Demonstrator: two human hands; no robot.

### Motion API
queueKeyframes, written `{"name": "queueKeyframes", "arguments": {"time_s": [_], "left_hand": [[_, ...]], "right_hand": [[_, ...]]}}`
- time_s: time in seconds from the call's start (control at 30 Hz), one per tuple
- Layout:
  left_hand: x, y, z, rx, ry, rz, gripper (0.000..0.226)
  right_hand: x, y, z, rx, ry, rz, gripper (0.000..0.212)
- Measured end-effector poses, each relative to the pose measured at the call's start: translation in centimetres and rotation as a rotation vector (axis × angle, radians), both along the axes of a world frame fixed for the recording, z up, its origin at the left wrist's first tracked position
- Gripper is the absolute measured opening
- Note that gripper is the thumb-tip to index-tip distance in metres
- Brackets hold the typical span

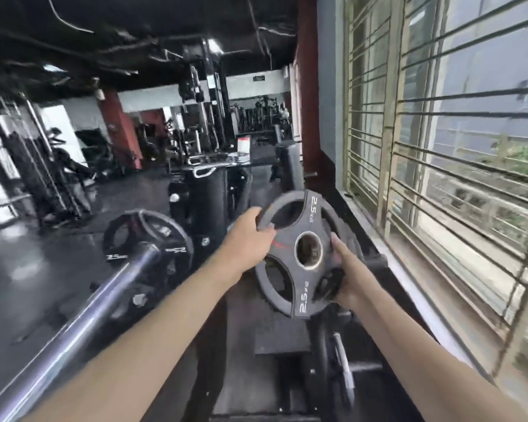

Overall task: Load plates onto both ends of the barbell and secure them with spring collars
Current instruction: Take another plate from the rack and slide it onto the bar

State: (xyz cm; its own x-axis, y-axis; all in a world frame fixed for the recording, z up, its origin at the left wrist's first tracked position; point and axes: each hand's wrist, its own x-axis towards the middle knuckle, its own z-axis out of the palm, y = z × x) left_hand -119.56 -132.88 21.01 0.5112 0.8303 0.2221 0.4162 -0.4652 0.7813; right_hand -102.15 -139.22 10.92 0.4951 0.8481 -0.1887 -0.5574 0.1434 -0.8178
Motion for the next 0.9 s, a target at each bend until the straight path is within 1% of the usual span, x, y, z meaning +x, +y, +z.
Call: {"name": "queueKeyframes", "arguments": {"time_s": [0.07, 0.13, 0.2, 0.27, 0.37, 0.47, 0.5, 0.6, 0.63, 0.7, 0.73, 0.77, 0.8, 0.83, 0.87, 0.9], "left_hand": [[-5.7, -0.8, 0.4, -0.041, -0.001, 0.07, 0.017], [-11.1, -1.6, 0.5, -0.068, -0.005, 0.147, 0.013], [-16.2, -2.3, 0.3, -0.116, -0.036, 0.246, 0.02], [-20.9, -2.7, -0.1, -0.182, -0.084, 0.341, 0.025], [-27.8, -3.2, -0.9, -0.279, -0.102, 0.474, 0.029], [-33.4, -3.7, -1.6, -0.35, -0.12, 0.573, 0.045], [-34.7, -4.0, -1.7, -0.359, -0.133, 0.593, 0.046], [-37.2, -4.5, -2.3, -0.369, -0.152, 0.605, 0.037], [-37.8, -4.6, -2.7, -0.367, -0.159, 0.607, 0.036], [-38.7, -4.6, -3.4, -0.377, -0.195, 0.603, 0.035], [-39.1, -4.6, -3.8, -0.397, -0.216, 0.607, 0.038], [-39.6, -4.6, -4.3, -0.425, -0.231, 0.621, 0.046], [-40.1, -4.7, -4.7, -0.459, -0.241, 0.636, 0.054], [-40.5, -4.7, -5.2, -0.488, -0.257, 0.652, 0.061], [-41.0, -4.6, -5.7, -0.507, -0.281, 0.67, 0.065], [-41.3, -4.4, -6.1, -0.523, -0.311, 0.684, 0.068]], "right_hand": [[-5.3, -0.5, 0.3, -0.05, -0.002, 0.081, 0.063], [-10.5, -0.7, 0.6, -0.086, 0.002, 0.155, 0.058], [-15.2, -0.6, 0.8, -0.126, -0.012, 0.222, 0.05], [-19.7, -0.5, 0.9, -0.142, -0.028, 0.31, 0.052], [-25.9, -0.3, 1.3, -0.159, -0.05, 0.417, 0.05], [-30.5, 0.2, 1.6, -0.181, -0.1, 0.471, 0.045], [-31.6, 0.3, 1.7, -0.179, -0.111, 0.486, 0.041], [-33.1, 0.7, 1.9, -0.174, -0.155, 0.494, 0.031], [-33.2, 0.7, 1.9, -0.18, -0.17, 0.504, 0.031], [-33.5, 0.4, 1.9, -0.185, -0.206, 0.533, 0.043], [-33.7, 0.3, 1.7, -0.179, -0.223, 0.536, 0.051], [-33.9, 0.1, 1.5, -0.17, -0.242, 0.534, 0.054], [-34.3, 0.0, 1.3, -0.147, -0.258, 0.53, 0.05], [-34.6, -0.1, 1.1, -0.123, -0.269, 0.53, 0.042], [-35.0, -0.2, 0.9, -0.107, -0.279, 0.527, 0.036], [-35.4, -0.3, 0.6, -0.093, -0.29, 0.522, 0.036]]}}
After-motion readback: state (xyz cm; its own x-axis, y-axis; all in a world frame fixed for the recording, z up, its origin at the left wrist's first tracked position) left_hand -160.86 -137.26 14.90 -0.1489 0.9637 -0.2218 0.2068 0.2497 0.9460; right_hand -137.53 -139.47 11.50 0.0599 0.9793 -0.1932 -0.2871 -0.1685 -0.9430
